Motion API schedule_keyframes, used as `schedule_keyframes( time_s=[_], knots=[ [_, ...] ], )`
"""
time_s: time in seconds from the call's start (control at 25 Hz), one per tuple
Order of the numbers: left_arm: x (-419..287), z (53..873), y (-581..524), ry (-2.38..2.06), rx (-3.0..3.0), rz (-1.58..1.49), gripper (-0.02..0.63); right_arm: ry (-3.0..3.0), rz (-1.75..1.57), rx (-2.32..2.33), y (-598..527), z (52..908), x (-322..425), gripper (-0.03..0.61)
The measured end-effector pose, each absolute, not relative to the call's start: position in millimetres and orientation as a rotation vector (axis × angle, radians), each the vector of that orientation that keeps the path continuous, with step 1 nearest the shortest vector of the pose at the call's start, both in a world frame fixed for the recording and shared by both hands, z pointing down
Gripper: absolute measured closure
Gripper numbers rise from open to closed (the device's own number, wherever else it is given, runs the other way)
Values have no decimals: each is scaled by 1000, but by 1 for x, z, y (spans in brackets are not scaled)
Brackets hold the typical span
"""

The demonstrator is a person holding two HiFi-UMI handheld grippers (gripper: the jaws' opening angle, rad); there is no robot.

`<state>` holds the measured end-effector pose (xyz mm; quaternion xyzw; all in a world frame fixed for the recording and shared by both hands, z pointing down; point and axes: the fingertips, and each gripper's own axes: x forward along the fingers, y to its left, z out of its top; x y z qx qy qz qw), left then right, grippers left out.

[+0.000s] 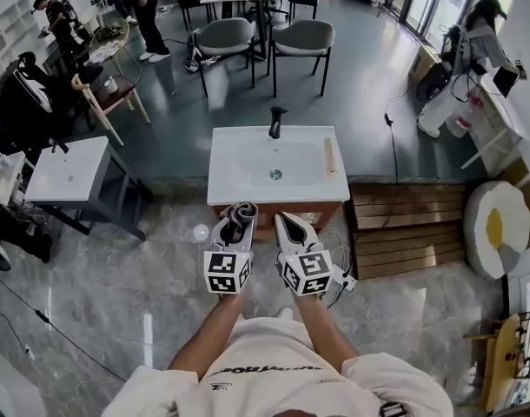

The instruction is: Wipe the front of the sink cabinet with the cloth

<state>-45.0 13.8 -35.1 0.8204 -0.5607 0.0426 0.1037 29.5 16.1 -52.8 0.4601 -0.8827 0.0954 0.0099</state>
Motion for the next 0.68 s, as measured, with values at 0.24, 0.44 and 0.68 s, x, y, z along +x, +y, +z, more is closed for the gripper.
schedule_keyframes(
  time_s=[0.24,0.44,0.68],
  knots=[
    [-47,-55,5,-1684,2447,108,526,-2777,231,1429,8,-70,26,580],
    [-48,-75,-3,-1710,2491,71,526,-2795,211,1461,-1,-84,29,580],
    [-54,-77,-2,-1734,2501,18,526,-2814,187,1469,-5,-85,25,580]
  ],
)
